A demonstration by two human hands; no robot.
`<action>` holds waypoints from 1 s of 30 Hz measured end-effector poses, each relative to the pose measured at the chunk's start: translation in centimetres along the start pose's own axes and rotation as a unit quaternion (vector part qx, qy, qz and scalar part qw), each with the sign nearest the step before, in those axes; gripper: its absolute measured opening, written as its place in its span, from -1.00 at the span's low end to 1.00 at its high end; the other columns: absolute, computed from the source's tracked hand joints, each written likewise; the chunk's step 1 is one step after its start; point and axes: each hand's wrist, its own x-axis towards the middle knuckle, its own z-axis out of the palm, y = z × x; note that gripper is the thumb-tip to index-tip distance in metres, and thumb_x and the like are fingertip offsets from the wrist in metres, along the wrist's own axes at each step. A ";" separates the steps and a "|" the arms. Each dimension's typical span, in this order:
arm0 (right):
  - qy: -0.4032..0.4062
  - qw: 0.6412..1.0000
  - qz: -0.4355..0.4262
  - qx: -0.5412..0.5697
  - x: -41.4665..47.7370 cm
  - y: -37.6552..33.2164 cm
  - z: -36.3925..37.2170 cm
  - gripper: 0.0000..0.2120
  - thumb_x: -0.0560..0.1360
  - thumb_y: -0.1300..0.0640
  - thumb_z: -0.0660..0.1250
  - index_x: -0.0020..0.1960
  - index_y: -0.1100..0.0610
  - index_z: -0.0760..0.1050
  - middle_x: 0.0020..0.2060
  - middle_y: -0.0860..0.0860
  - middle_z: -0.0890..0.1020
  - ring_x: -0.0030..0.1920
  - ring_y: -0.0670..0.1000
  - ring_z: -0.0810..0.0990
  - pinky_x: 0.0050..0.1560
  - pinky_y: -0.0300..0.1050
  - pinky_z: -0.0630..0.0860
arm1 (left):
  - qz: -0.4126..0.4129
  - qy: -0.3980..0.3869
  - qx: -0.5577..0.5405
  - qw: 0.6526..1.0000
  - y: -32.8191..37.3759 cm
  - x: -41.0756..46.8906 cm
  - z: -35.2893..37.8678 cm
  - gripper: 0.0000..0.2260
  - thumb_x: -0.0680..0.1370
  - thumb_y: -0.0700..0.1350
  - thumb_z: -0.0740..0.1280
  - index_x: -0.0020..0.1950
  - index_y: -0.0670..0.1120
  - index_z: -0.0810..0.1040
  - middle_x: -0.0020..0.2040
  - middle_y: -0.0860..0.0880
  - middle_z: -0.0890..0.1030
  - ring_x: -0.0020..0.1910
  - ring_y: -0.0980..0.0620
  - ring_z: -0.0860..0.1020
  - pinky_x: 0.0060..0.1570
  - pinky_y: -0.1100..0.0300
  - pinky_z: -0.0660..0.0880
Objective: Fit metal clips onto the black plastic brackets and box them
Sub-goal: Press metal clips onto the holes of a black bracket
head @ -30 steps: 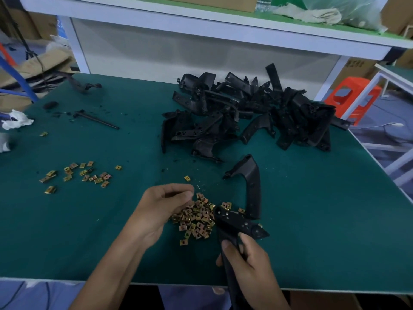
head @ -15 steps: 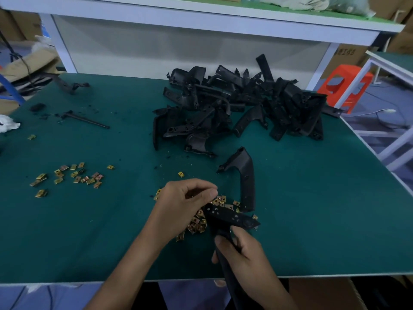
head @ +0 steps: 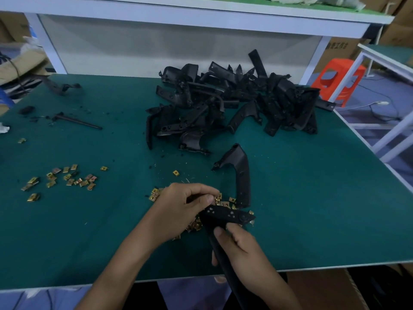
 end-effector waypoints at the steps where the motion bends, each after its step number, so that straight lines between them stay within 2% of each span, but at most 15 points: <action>1: -0.002 1.000 0.001 0.002 0.0 0.0 0.0 -0.72 0.68 -0.12 0.17 -0.15 -0.09 0.51 -0.31 0.07 0.68 -0.37 0.06 0.54 -0.33 0.03 0.44 | 0.001 -0.004 0.007 1.000 0.0 0.0 -0.1 -0.80 0.63 -0.09 0.37 0.07 0.23 0.68 0.00 0.32 0.69 0.08 0.35 0.61 0.05 0.45 0.48; 5: -0.014 1.000 0.001 0.013 -0.1 -0.2 -0.2 -0.74 0.68 -0.13 0.17 -0.12 -0.11 0.51 -0.31 0.08 0.67 -0.37 0.05 0.54 -0.32 0.05 0.43 | 0.005 -0.018 0.019 1.000 -0.2 0.1 -0.5 -0.79 0.62 -0.09 0.37 0.04 0.25 0.68 -0.01 0.31 0.69 0.07 0.33 0.62 0.03 0.43 0.49; 8: -0.020 1.000 -0.004 0.010 -0.1 -0.4 -0.3 -0.72 0.68 -0.14 0.18 -0.15 -0.07 0.48 -0.32 0.09 0.68 -0.37 0.02 0.54 -0.30 -0.01 0.43 | 0.006 -0.017 0.034 0.999 -0.3 0.2 -0.6 -0.80 0.62 -0.07 0.38 0.03 0.26 0.67 -0.01 0.32 0.69 0.07 0.34 0.61 0.08 0.34 0.53; 12: -0.032 0.999 0.002 0.008 0.0 -0.5 -0.5 -0.71 0.68 -0.13 0.18 -0.18 -0.12 0.48 -0.33 0.08 0.67 -0.39 -0.01 0.53 -0.32 -0.05 0.42 | 0.003 -0.024 0.054 0.998 -0.4 0.2 -0.7 -0.80 0.62 -0.05 0.38 0.01 0.29 0.67 -0.01 0.36 0.67 0.07 0.36 0.60 0.08 0.30 0.51; 18: -0.042 0.999 0.014 0.016 0.1 -0.3 -0.4 -0.66 0.61 -0.25 0.21 -0.16 -0.02 0.48 -0.33 0.10 0.68 -0.39 0.04 0.54 -0.32 -0.01 0.42 | -0.004 -0.055 0.057 0.997 -0.6 0.0 -1.2 -0.82 0.62 -0.08 0.38 0.03 0.22 0.69 -0.01 0.31 0.69 0.06 0.32 0.62 0.09 0.23 0.52; 20: -0.049 0.998 0.019 0.026 0.1 -0.3 -0.4 -0.62 0.58 -0.28 0.23 -0.13 0.02 0.48 -0.33 0.12 0.67 -0.39 0.05 0.55 -0.31 0.06 0.45 | -0.010 -0.066 0.071 0.995 -0.5 0.0 -1.6 -0.81 0.62 -0.06 0.38 0.02 0.25 0.69 -0.03 0.28 0.70 0.03 0.29 0.63 0.07 0.23 0.53; 22: -0.056 0.998 0.023 0.036 0.1 -0.2 -0.4 -0.65 0.59 -0.26 0.24 -0.14 0.00 0.49 -0.33 0.11 0.66 -0.39 0.07 0.55 -0.30 0.20 0.49 | -0.014 -0.082 0.082 0.993 -0.2 -0.2 -2.2 -0.77 0.62 -0.06 0.38 -0.01 0.32 0.67 -0.08 0.28 0.69 -0.04 0.27 0.63 -0.04 0.28 0.53; 24: -0.057 0.997 0.027 0.041 0.0 -0.2 -0.3 -0.66 0.59 -0.25 0.25 -0.15 -0.01 0.51 -0.34 0.11 0.66 -0.38 0.09 0.55 -0.28 0.28 0.52 | -0.017 -0.100 0.108 0.989 0.3 -0.2 -2.6 -0.75 0.62 -0.06 0.37 -0.05 0.34 0.67 -0.12 0.27 0.69 -0.09 0.21 0.64 -0.09 0.24 0.52; 27: -0.050 0.998 0.018 0.037 0.1 -0.2 -0.3 -0.68 0.61 -0.22 0.24 -0.17 -0.02 0.50 -0.35 0.10 0.65 -0.41 0.05 0.53 -0.32 0.06 0.46 | -0.006 -0.098 0.142 0.985 0.8 0.0 -2.3 -0.83 0.61 -0.05 0.37 0.02 0.23 0.69 -0.13 0.28 0.68 -0.09 0.26 0.61 -0.10 0.25 0.50; 30: -0.032 0.999 0.000 0.035 0.0 -0.4 -0.5 -0.72 0.66 -0.14 0.20 -0.15 -0.09 0.52 -0.36 0.08 0.66 -0.39 -0.03 0.55 -0.35 -0.14 0.42 | 0.023 -0.079 0.159 0.984 0.9 -0.6 -1.2 -0.82 0.57 0.03 0.42 0.16 0.19 0.67 -0.02 0.30 0.65 0.05 0.32 0.53 0.04 0.38 0.41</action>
